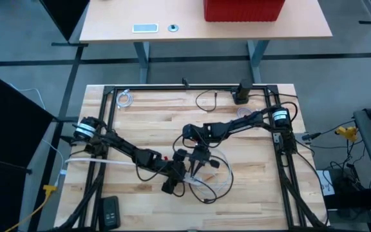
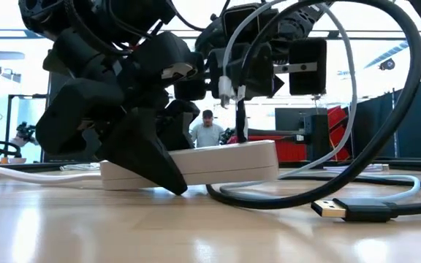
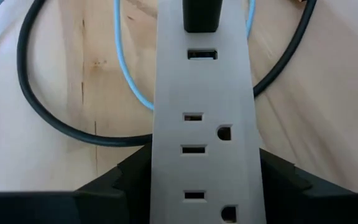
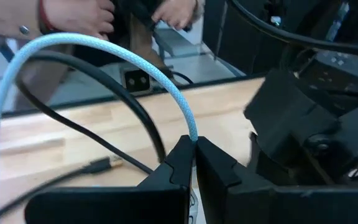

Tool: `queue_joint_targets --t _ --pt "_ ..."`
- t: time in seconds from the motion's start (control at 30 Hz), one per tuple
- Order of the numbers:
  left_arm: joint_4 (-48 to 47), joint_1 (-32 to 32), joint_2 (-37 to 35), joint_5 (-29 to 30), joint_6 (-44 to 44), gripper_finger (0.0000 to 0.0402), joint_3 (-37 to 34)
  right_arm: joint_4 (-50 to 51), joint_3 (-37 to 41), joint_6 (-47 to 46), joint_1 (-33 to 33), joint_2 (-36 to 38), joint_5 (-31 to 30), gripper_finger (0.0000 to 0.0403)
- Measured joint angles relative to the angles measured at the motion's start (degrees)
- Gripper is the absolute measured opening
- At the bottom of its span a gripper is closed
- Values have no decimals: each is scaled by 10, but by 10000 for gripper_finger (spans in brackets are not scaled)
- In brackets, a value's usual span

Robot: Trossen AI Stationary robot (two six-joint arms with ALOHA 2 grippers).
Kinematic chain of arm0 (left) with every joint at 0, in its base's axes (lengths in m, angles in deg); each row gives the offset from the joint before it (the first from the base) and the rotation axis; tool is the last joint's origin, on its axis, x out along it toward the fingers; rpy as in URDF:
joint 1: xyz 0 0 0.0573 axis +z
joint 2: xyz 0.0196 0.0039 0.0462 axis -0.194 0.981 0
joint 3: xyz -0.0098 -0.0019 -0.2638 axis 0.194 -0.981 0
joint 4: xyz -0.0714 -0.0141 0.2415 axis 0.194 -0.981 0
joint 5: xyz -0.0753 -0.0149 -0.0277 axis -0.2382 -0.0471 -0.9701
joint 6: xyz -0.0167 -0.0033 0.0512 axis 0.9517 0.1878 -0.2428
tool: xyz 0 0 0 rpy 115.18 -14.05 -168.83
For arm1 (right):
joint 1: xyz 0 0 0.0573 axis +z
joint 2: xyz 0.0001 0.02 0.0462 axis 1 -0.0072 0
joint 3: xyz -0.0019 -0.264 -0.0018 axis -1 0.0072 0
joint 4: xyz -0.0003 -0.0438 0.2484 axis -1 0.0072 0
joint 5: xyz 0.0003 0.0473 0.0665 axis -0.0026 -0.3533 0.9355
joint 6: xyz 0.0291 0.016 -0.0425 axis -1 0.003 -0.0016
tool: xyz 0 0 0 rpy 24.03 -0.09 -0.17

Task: Insert USB
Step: Insert the blue charger cable into the white outlet extension

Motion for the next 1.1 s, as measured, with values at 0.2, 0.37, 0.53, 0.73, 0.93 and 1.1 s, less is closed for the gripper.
queue_joint_targets --t 0.2,0.37,0.53,0.73,0.93,1.1 --pt "1 -2 0 0 -57 193 0 -1 0 -10 -18 1 31 0" --pt "1 -2 0 3 -75 193 0 0 0 -21 -30 1 27 0" --pt "-6 -2 -1 3 -55 193 0 29 0 -6 -24 19 -26 0" --pt "-8 -2 -1 4 -17 193 0 208 6 78 -26 93 -69 0" --pt "-9 -1 -1 4 3 193 0 293 77 4 -14 147 -157 0" --pt "-3 2 -2 4 6 193 0 97 156 -150 26 158 -206 0"
